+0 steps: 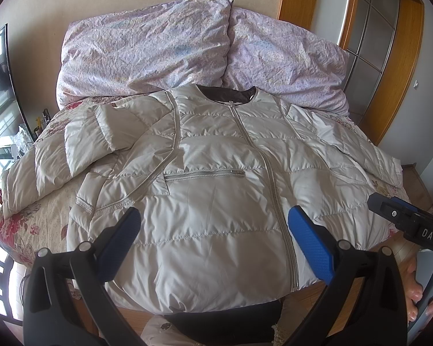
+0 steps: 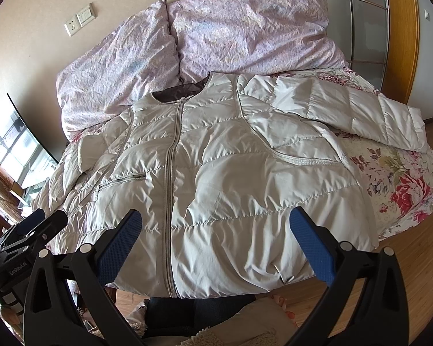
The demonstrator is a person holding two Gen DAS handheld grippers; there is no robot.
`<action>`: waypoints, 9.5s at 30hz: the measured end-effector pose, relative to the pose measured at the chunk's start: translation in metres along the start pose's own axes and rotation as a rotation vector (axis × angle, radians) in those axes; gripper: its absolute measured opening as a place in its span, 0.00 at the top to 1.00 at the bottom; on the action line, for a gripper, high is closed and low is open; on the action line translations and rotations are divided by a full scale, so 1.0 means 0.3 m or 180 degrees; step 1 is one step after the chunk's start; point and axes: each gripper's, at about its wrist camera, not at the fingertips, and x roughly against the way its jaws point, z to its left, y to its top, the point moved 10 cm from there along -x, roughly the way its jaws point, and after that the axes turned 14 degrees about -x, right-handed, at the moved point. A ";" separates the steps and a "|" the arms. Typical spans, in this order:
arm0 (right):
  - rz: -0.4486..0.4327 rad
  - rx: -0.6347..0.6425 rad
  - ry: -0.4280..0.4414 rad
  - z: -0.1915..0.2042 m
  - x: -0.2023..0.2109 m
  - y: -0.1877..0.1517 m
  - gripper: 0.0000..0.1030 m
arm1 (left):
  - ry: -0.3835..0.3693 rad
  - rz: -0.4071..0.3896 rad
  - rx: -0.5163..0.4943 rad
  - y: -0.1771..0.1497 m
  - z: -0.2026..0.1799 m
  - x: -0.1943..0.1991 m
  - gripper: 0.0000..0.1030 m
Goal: Fold large clothes
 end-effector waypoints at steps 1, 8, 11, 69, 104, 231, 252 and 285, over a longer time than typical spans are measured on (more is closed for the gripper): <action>0.0003 0.0001 -0.0002 -0.001 0.000 0.000 0.01 | 0.0002 0.0001 -0.0002 0.000 -0.003 -0.001 0.02; 0.0000 0.0000 0.0001 -0.001 0.002 0.001 0.01 | 0.0000 -0.0001 -0.0005 0.000 -0.005 -0.001 0.02; 0.0003 -0.0002 0.0002 -0.001 0.002 0.001 0.01 | 0.0002 -0.0001 -0.0003 0.000 -0.005 -0.001 0.02; -0.0609 -0.3479 -0.0165 -1.143 -0.252 0.392 0.32 | -0.0457 0.0246 0.0374 0.138 0.180 -0.416 0.02; -0.1502 -0.1502 -0.0681 -0.782 -0.127 0.840 0.94 | -0.0365 -0.0267 0.0787 0.122 0.363 -0.394 0.02; -0.0002 0.0662 -0.0525 0.232 -0.874 0.367 0.38 | -0.0744 -0.0836 0.0593 0.647 0.296 -0.279 0.93; -0.0507 0.0373 -0.0733 0.105 -0.671 0.497 0.38 | -0.0950 -0.0314 0.0129 0.525 0.056 -0.503 0.27; 0.0218 0.0843 0.0288 0.314 -0.892 0.360 0.64 | 0.0274 0.0352 0.0168 0.296 0.464 -0.862 0.23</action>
